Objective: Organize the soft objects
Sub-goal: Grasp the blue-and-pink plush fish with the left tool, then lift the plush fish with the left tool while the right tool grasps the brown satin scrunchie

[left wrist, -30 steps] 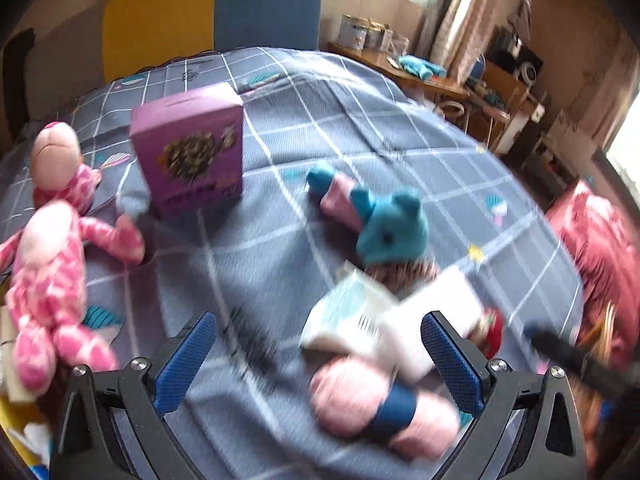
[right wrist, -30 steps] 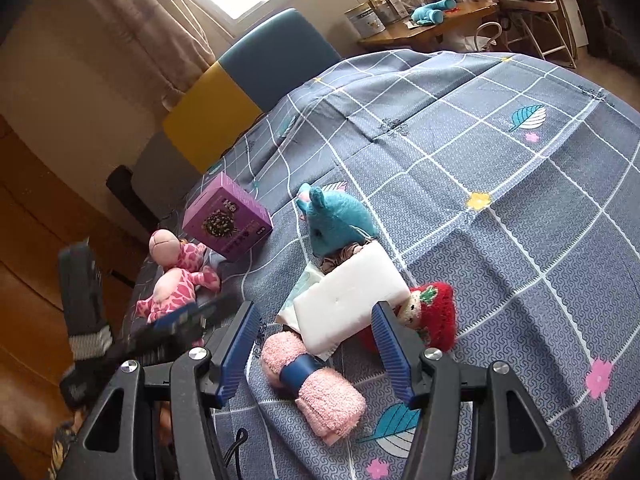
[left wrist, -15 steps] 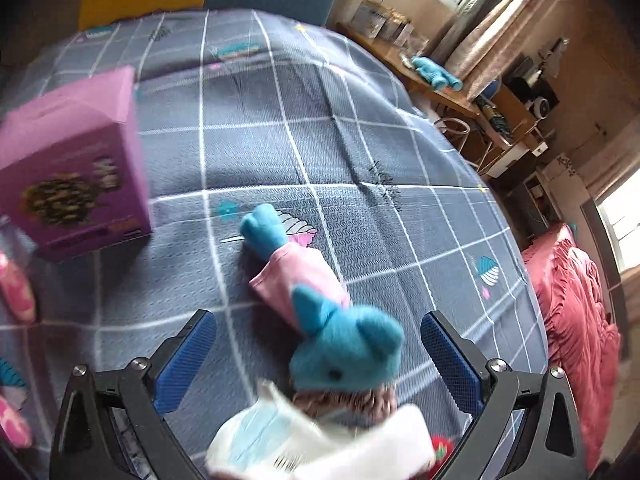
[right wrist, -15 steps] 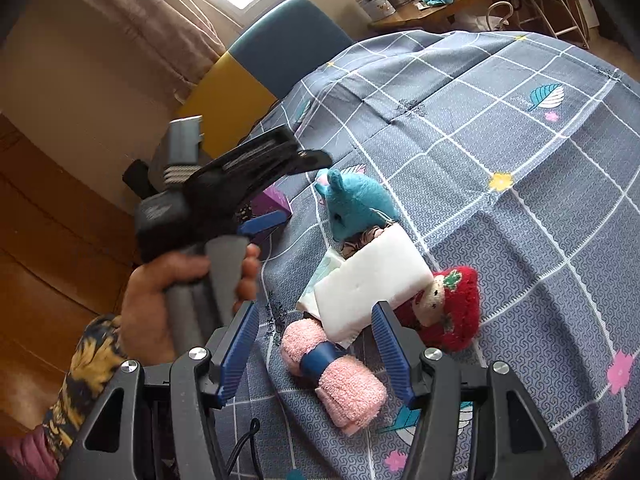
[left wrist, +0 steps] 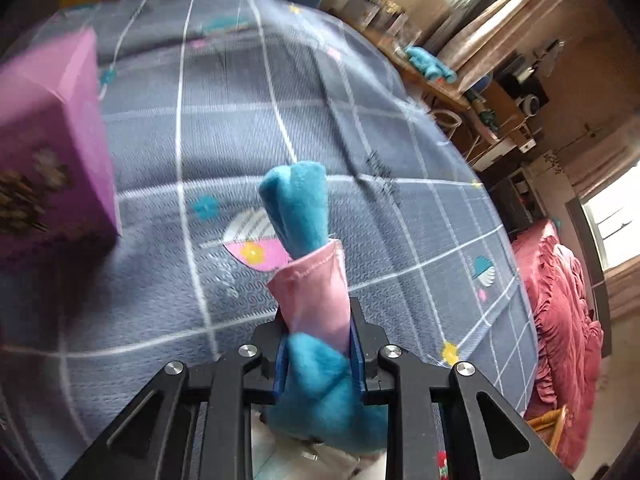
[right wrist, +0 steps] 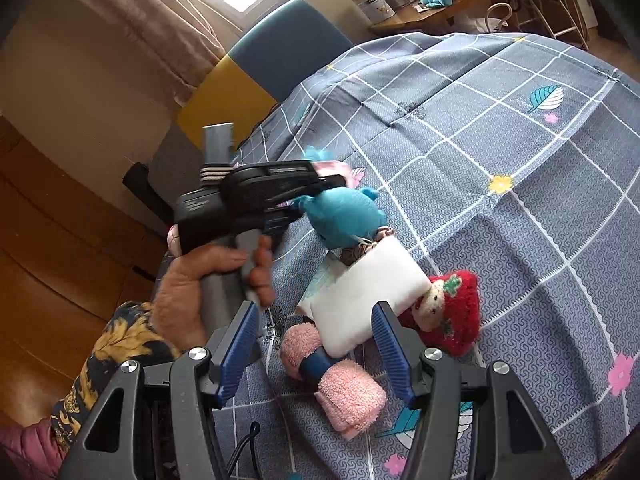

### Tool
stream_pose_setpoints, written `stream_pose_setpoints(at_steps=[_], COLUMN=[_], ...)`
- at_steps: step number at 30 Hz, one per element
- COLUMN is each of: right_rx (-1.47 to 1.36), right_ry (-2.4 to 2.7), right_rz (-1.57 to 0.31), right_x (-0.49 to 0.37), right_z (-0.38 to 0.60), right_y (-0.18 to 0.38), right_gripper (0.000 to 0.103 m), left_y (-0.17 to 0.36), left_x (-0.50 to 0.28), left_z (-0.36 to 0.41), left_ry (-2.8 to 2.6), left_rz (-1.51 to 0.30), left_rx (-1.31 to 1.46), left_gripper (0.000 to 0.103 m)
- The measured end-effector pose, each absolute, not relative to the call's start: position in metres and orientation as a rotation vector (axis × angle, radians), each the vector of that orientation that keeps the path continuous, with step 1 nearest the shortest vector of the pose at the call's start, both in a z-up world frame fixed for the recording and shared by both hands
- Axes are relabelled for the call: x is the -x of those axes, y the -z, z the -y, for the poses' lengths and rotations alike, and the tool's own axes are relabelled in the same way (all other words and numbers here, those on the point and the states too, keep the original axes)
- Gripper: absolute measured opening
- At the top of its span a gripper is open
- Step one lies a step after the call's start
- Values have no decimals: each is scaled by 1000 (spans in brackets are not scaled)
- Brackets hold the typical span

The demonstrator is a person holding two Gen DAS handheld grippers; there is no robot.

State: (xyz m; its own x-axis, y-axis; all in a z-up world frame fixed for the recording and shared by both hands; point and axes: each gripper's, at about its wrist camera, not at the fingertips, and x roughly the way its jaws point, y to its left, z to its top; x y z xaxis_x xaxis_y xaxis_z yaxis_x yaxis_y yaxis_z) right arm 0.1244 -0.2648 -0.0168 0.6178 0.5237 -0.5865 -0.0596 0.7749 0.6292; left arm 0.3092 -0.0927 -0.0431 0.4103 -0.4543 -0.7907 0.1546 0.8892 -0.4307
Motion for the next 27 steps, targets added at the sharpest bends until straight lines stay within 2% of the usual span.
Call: stream_pose_setpoints(at_steps=[3, 8, 18, 27], right_rx=[-597, -592, -628, -613], right_ry=[-355, -341, -314, -217], right_rz=[-832, -815, -848, -899], right_x=[-123, -123, -125, -126], right_z=[265, 265, 270, 275], right_y=[15, 13, 20, 22], right_gripper=[59, 59, 59, 59], left_y=[14, -4, 50, 86], left_x=[-282, -221, -97, -95], left_z=[75, 27, -38, -21], left_ry=[409, 418, 327, 204], left_rz=[-989, -971, -1118, -1098], left_rx=[237, 275, 253, 126], left_gripper=[25, 25, 25, 37])
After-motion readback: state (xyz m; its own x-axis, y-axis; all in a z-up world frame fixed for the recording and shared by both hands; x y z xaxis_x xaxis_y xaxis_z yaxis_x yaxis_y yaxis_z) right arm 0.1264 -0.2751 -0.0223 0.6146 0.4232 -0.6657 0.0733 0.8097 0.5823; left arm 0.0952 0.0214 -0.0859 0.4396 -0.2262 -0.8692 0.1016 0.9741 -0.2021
